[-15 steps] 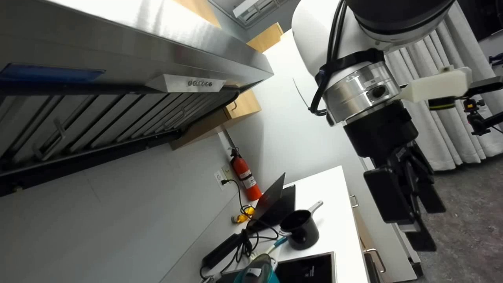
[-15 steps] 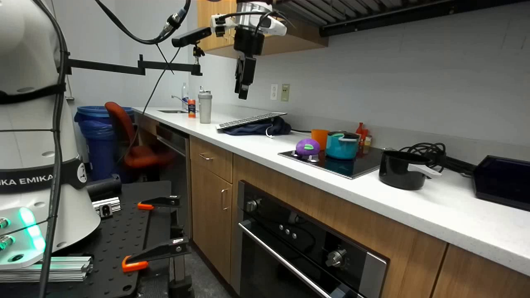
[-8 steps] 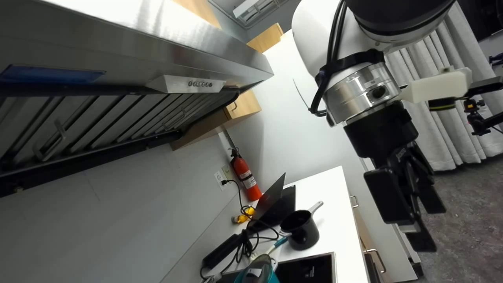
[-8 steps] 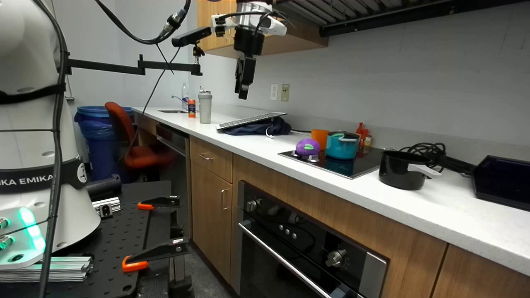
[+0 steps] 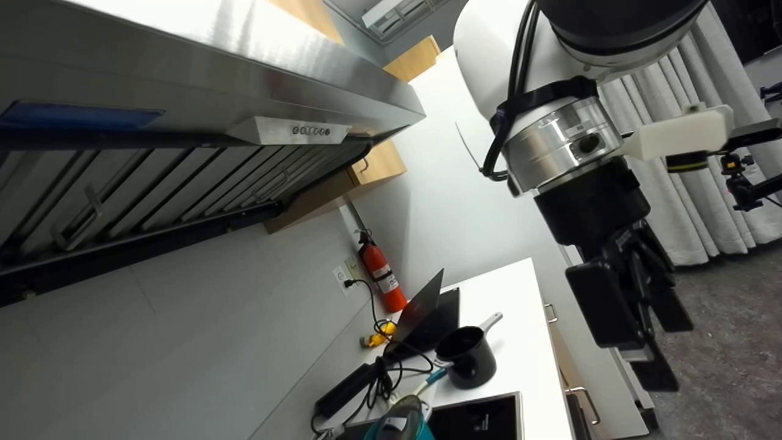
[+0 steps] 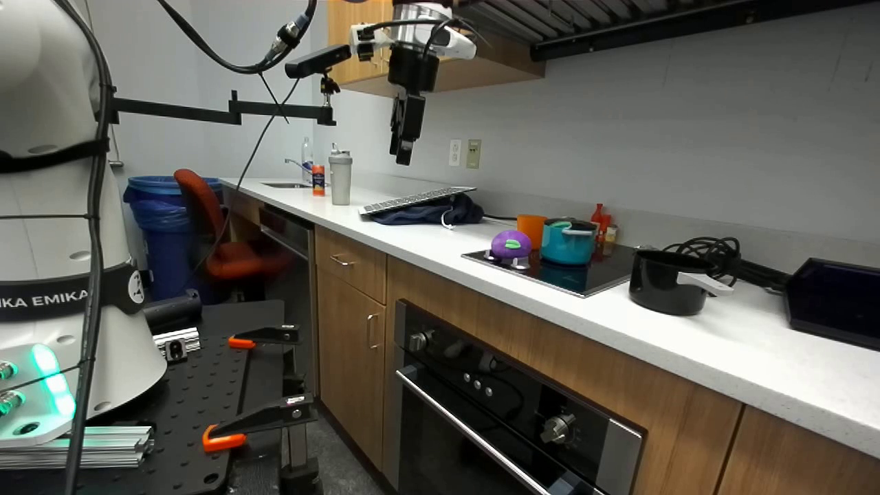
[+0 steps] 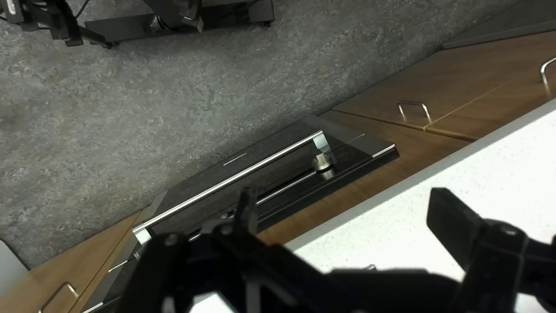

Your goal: Put the purple plushie in the black pot then move the lid from the blue pot to the black pot

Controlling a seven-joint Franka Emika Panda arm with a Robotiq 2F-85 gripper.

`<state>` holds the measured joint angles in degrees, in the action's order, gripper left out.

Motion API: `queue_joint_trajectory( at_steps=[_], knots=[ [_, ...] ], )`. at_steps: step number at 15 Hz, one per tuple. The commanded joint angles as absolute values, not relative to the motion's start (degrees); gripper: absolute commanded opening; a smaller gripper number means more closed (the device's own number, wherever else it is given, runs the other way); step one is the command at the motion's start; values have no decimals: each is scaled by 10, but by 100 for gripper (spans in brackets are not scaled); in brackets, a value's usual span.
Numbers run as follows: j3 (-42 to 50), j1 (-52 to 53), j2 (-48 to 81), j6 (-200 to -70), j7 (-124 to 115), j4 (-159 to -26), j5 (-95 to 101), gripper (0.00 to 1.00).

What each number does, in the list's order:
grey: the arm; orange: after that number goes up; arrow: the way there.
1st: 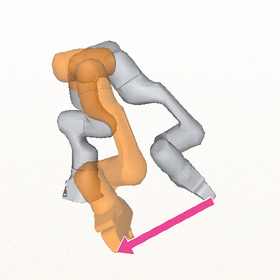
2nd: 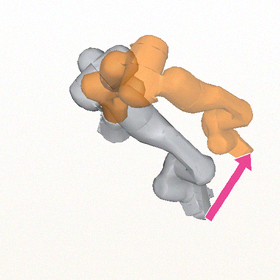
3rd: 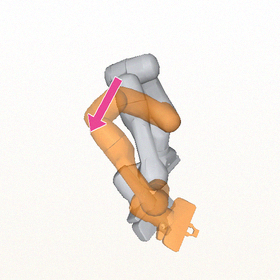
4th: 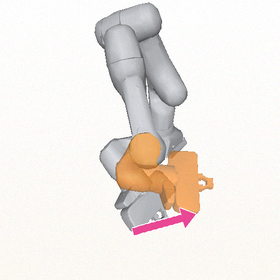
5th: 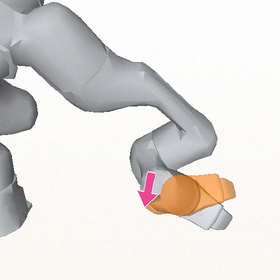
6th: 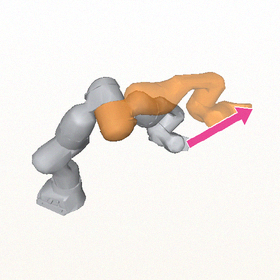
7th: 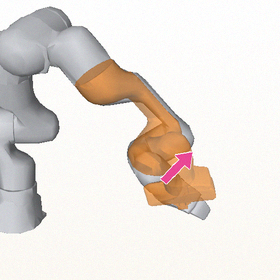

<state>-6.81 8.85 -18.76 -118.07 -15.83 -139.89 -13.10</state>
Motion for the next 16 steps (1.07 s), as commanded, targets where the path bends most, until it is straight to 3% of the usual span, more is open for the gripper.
queue_joint_trajectory(
  at_steps=[1, 10, 16],
  knots=[
    [-75, 81, -188, -1179, -156, -1398, -133, 100],
    [-79, 70, -141, -1223, -159, -1392, -83, 100],
    [-81, 76, -60, -1335, -152, -1384, -42, 100]
  ],
)
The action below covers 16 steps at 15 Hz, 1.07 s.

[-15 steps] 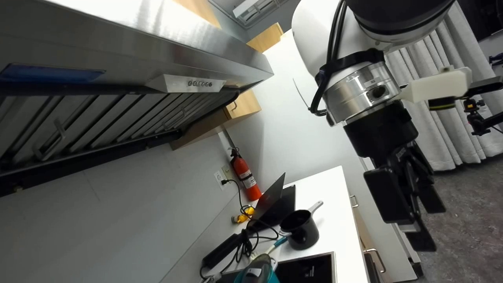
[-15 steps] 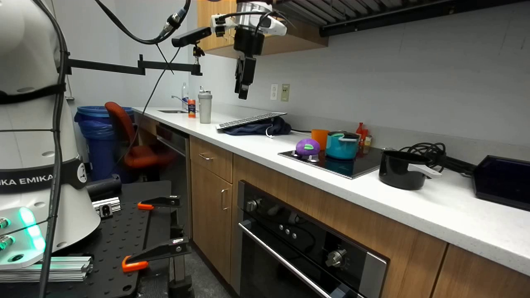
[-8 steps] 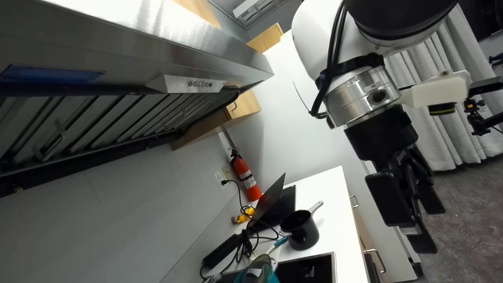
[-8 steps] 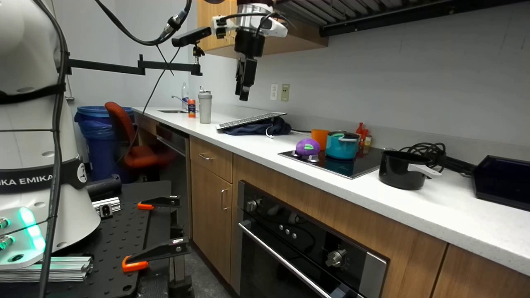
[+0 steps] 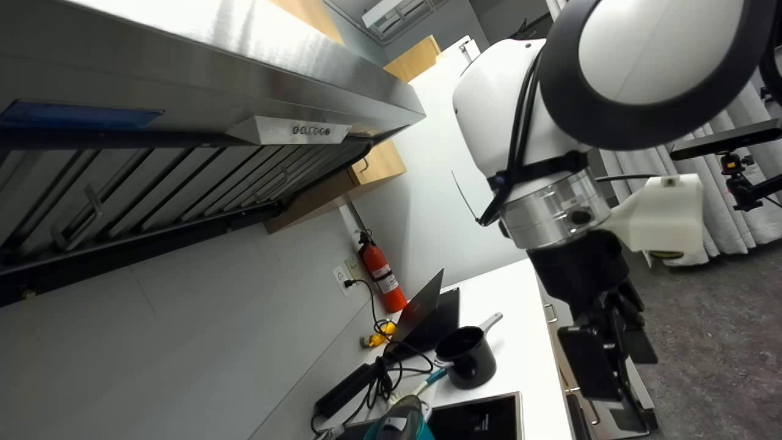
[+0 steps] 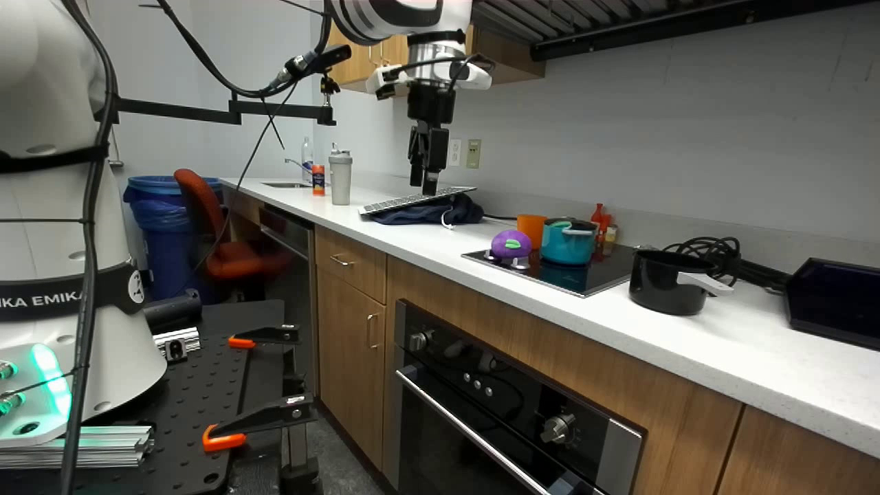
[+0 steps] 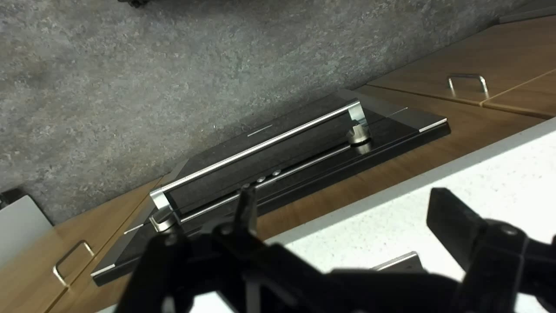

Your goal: Put the purple plushie in the black pot then move the lid from the blue pot to the black pot

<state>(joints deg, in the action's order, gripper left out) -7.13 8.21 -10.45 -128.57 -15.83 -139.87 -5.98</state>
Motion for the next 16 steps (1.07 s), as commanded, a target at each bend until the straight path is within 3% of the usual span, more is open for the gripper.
queue_joint_trajectory(
  at_steps=[1, 8, 16],
  knots=[
    [-83, 77, -44, -1356, -155, -1381, -37, 100],
    [-91, 91, 43, -1479, -187, -1343, 24, 100],
    [-70, 112, 102, -1535, -249, -1278, 133, 100]
  ],
)
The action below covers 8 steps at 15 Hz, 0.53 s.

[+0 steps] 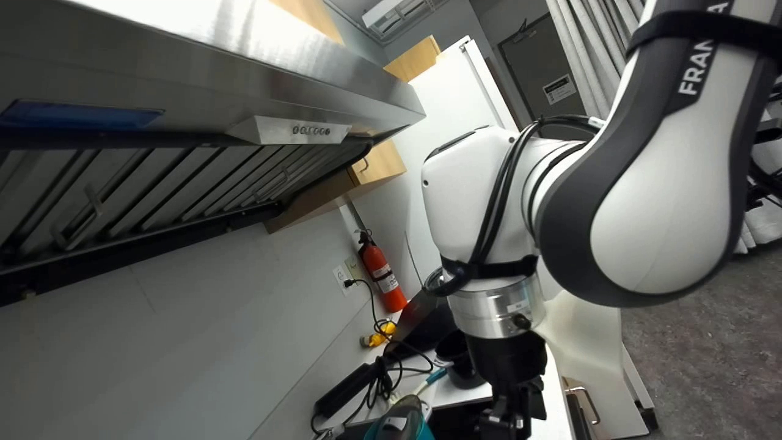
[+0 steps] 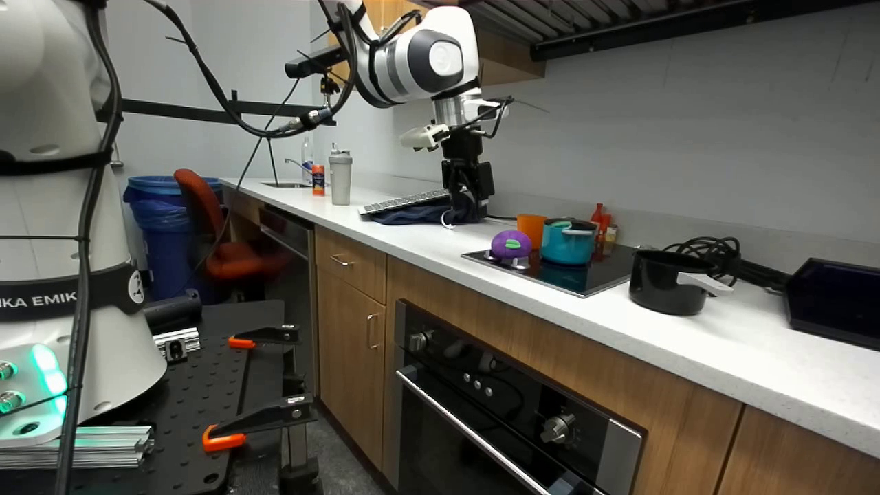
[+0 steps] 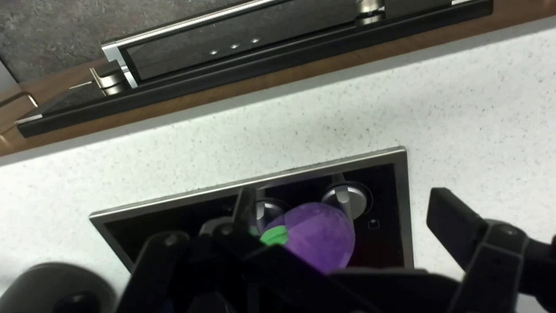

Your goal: Put the purple plushie in the black pot then move the lid from the blue pot to the black pot

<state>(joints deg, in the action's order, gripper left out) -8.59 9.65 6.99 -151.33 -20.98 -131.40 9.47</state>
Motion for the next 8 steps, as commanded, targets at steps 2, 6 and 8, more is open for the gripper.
queue_joint_trajectory(
  at_steps=[2, 6, 8],
  knots=[
    [-62, 119, 121, -1550, -269, -1256, 145, 100],
    [-40, 136, 166, -1571, -300, -1209, 145, 100],
    [-24, 146, 187, -1573, -313, -1189, 143, 100]
  ],
)
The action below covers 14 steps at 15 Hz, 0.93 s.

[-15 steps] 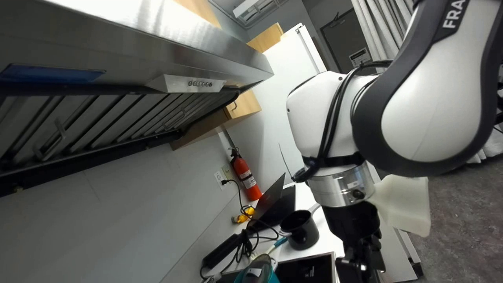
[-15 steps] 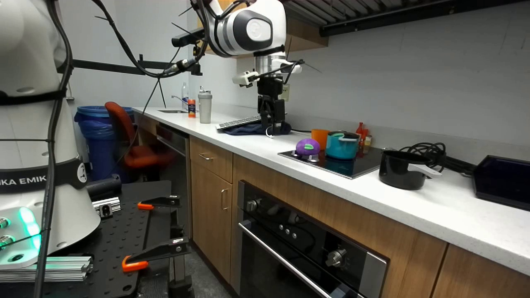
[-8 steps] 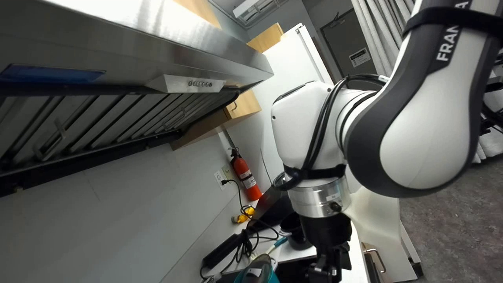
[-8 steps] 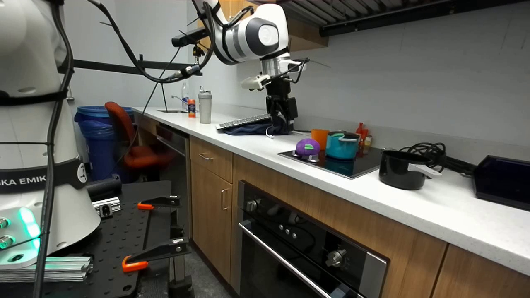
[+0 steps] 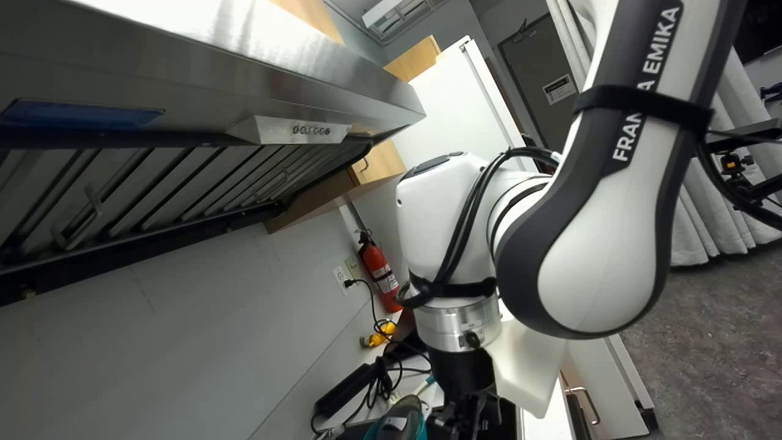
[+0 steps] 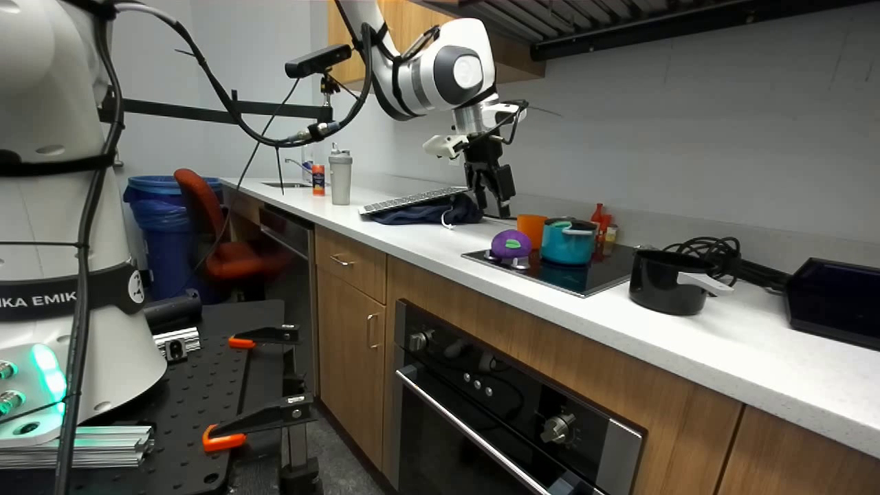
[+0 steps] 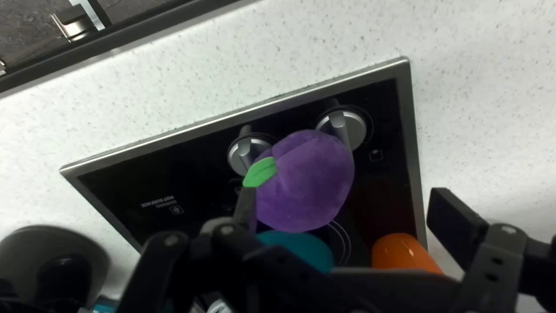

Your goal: Put the purple plushie in the black pot then move the lid from the blue pot to the black pot

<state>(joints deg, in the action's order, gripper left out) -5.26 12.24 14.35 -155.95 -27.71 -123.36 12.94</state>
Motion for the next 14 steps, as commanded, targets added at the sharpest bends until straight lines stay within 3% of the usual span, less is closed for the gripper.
queue_joint_trajectory(
  at_steps=[1, 11, 13, 14],
  knots=[
    [-16, 152, 196, -1573, -319, -1180, 143, 100],
    [42, 194, 265, -1557, -354, -1119, 132, 100],
    [46, 199, 271, -1556, -358, -1116, 130, 94],
    [47, 200, 271, -1555, -360, -1118, 127, 82]
  ],
)
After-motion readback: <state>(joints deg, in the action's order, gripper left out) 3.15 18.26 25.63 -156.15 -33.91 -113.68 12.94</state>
